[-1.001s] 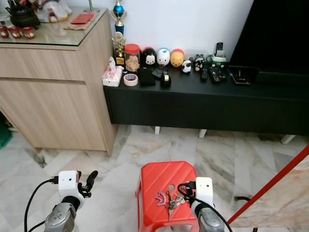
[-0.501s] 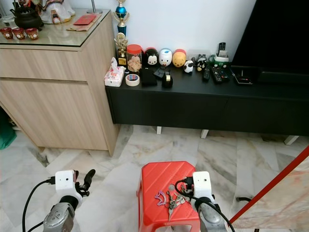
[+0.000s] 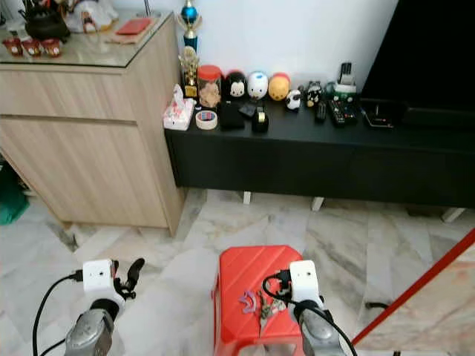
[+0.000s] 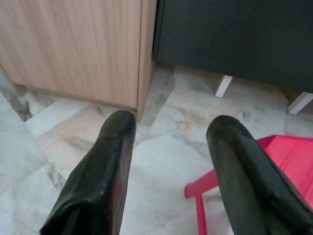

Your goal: Hang keys on a hook

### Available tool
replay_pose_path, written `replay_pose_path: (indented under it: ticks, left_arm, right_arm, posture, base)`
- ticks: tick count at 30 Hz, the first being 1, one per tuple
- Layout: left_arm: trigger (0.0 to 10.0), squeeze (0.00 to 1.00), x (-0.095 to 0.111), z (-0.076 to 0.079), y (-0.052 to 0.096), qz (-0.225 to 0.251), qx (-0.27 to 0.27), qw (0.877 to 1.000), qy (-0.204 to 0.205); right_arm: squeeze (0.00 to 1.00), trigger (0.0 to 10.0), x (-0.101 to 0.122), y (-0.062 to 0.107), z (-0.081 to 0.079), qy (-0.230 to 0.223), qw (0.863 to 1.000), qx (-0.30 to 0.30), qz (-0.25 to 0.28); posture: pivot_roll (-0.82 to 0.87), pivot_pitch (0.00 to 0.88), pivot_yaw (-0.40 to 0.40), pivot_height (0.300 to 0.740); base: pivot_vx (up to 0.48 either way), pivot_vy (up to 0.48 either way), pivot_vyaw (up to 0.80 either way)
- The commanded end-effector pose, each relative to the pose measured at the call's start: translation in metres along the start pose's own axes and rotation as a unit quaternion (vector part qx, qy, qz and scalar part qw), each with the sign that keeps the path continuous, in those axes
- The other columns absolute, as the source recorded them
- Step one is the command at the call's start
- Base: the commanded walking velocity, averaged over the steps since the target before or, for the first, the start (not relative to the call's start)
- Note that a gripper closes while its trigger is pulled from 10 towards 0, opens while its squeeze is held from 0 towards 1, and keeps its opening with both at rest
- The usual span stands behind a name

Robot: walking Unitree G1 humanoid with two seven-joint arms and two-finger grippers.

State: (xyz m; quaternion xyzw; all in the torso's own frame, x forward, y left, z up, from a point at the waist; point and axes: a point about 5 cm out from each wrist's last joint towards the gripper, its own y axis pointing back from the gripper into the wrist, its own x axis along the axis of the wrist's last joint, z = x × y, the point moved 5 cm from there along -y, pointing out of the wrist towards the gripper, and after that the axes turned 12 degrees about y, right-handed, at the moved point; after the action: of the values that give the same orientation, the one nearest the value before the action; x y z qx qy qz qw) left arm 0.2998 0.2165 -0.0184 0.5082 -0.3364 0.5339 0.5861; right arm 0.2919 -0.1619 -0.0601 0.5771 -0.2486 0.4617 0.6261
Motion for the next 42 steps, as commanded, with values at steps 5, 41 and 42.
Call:
replay_pose_path:
  ticks: [5, 41, 42]
  left_arm:
    - [10.0, 0.0, 0.001, 0.003, -0.001, 0.001, -0.005, 1.0, -0.003]
    - [10.0, 0.0, 0.007, 0.003, -0.006, 0.007, 0.003, 1.0, 0.0]
    - [10.0, 0.0, 0.007, 0.003, -0.006, 0.007, 0.003, 1.0, 0.0]
  right_arm:
    - [0.0, 10.0, -0.006, 0.001, 0.004, -0.005, 1.0, 0.001, -0.017]
    - [0.0, 10.0, -0.013, 0.001, -0.014, -0.017, 0.998, 0.038, -0.042]
    - [0.0, 10.0, -0.013, 0.001, -0.015, -0.018, 0.998, 0.039, -0.041]
  posture:
    - [-0.04, 0.034, -0.061, 0.666]
    - [-0.03, 0.012, -0.055, 0.631]
    - [-0.03, 0.012, -0.055, 0.631]
  base:
    - [0.0, 0.0, 0.0]
    - [0.0, 0.0, 0.1]
    - [0.0, 0.0, 0.79]
